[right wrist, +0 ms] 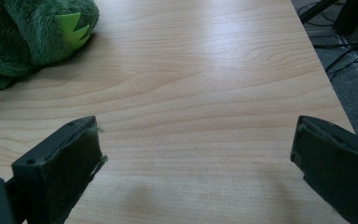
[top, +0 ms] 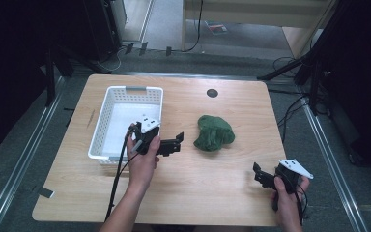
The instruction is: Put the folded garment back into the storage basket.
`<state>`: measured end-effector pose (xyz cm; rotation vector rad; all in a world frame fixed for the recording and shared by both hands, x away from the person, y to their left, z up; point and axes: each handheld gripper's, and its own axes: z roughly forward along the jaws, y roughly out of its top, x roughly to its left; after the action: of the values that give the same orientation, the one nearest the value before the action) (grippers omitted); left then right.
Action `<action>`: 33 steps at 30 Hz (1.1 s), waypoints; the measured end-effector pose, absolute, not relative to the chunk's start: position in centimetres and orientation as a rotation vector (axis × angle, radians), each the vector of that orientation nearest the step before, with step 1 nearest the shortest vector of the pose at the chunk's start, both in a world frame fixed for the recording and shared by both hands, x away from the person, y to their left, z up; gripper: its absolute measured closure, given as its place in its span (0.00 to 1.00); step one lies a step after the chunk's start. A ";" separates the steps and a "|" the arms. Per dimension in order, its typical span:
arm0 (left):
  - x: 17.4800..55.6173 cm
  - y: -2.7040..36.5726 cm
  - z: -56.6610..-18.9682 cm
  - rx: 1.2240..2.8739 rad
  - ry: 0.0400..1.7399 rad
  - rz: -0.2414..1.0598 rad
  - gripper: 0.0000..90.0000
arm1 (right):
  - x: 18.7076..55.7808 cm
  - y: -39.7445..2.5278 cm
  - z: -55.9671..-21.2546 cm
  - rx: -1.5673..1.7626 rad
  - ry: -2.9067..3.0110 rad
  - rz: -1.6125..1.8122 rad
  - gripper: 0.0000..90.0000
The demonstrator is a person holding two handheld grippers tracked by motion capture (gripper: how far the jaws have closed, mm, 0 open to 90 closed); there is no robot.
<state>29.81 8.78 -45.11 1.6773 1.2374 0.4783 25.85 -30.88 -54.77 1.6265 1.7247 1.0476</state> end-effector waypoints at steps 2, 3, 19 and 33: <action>29.9 8.4 -45.1 1.680 1.234 0.479 0.00 | 25.8 -30.9 -54.8 1.631 1.724 1.047 0.02; 30.2 7.8 -45.1 1.684 1.229 0.471 0.00 | 25.8 -30.9 -54.8 1.636 1.723 1.048 0.02; 32.4 2.7 -46.4 1.778 1.205 0.409 0.00 | 25.9 -30.9 -54.8 1.635 1.728 1.050 0.02; 34.7 -1.3 -48.6 1.875 1.214 0.350 0.00 | 25.9 -30.9 -54.8 1.637 1.734 1.051 0.02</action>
<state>34.70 -1.33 -48.56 1.8749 1.2144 0.3503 25.93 -30.94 -54.78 1.6368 1.7335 1.0507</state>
